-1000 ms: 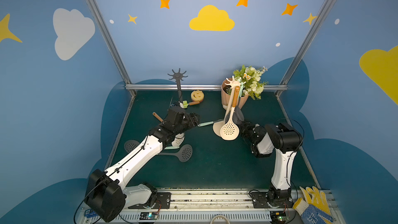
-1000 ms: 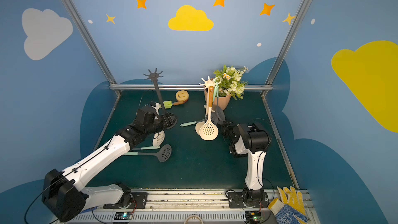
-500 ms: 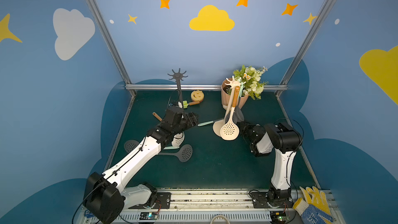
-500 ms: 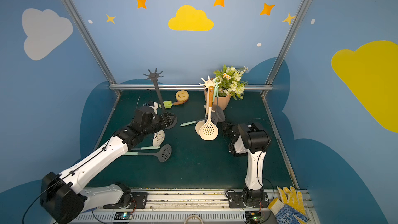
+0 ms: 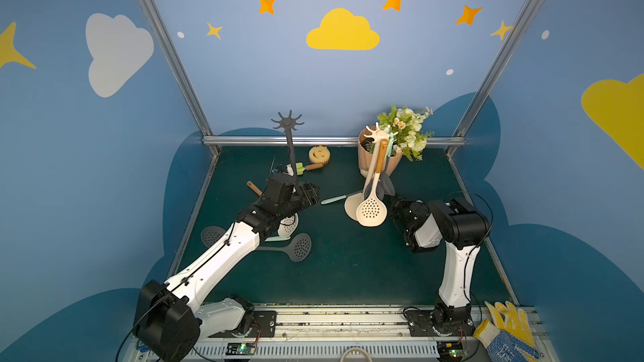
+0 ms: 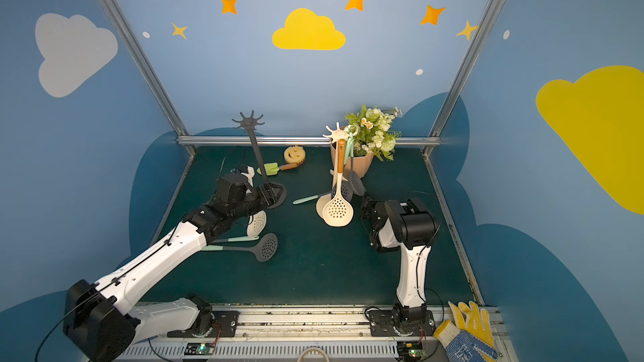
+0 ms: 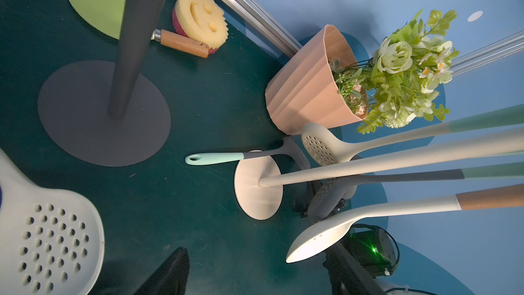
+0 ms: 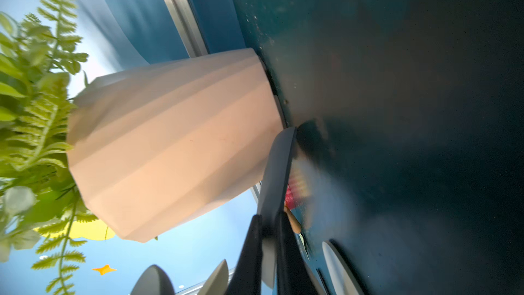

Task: Hang the skimmer on the kitchen utensil rack
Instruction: Pick up the skimmer from the center of the board.

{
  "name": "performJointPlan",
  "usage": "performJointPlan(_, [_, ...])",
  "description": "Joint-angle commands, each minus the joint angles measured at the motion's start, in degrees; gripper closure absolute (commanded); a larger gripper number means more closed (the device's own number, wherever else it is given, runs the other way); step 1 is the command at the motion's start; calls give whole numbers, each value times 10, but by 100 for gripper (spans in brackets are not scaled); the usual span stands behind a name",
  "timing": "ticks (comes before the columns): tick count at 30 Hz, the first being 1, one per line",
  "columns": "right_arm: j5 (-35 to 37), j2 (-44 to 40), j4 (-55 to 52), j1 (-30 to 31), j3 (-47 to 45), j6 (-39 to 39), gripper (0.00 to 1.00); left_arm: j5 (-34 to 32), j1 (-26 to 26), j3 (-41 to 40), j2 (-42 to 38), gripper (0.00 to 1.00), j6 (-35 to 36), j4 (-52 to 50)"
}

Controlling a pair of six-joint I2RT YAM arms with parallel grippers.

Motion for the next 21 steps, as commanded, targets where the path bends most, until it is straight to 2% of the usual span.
performJointPlan(1, [43,-19,-20,2,-11,-12,96,-2,3,-4,-13,22,10,4])
performJointPlan(7, [88,-46,-20,4,-36,-15,97,-1,3,-6,-18,22,9,5])
performJointPlan(15, [158,-64,-20,0,-68,21,97,2,4,-6,-21,22,10,7])
performJointPlan(21, [144,-73,-20,-15,-72,14,94,4,4,-5,-22,22,11,7])
